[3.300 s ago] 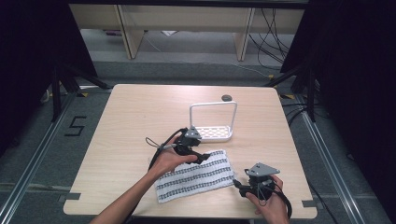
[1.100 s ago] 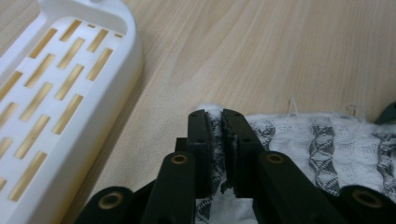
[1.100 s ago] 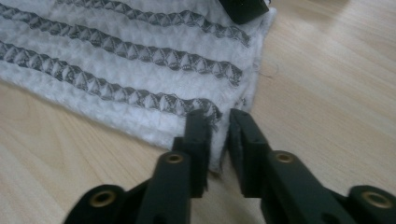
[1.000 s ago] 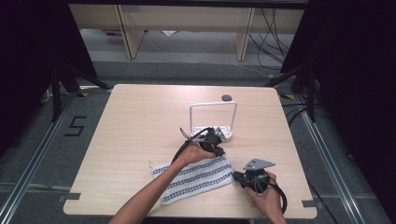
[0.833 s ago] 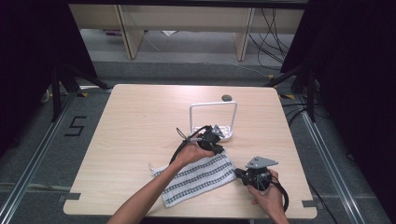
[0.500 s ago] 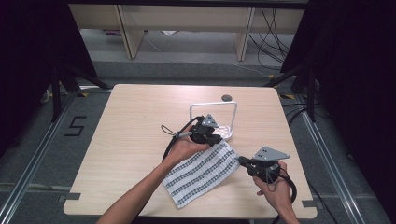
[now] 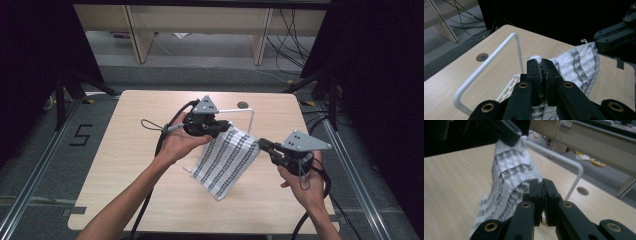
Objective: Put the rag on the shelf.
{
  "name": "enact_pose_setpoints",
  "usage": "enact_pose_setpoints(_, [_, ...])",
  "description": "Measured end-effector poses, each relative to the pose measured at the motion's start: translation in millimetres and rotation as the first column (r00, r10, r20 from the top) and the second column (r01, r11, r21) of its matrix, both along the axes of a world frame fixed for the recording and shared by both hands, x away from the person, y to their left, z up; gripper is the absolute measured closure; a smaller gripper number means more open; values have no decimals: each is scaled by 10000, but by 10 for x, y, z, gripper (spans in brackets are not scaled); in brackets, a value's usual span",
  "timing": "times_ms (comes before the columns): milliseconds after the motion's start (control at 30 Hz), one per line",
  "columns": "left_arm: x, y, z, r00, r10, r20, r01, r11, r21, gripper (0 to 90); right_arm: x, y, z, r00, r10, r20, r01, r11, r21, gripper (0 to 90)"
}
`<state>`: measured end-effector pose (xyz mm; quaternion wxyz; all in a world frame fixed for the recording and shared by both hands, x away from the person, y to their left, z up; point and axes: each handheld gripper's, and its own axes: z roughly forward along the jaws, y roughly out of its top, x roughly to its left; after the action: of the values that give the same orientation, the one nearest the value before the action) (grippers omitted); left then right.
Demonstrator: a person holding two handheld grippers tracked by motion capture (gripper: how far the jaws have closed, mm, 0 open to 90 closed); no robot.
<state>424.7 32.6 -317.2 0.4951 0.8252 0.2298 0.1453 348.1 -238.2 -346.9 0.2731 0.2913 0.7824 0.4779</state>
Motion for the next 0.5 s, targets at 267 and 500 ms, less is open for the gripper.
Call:
enact_pose_setpoints(267, [47,43,261,9991,354,244,-342,9983,-475,845,214,28,433,9964,-321,788,327,9994,-60,876])
enact_pose_setpoints(500, [210,56,354,9962,847,225,-827,9937,-761,846,462,48,592,9949,-460,898,453,9989,99,876])
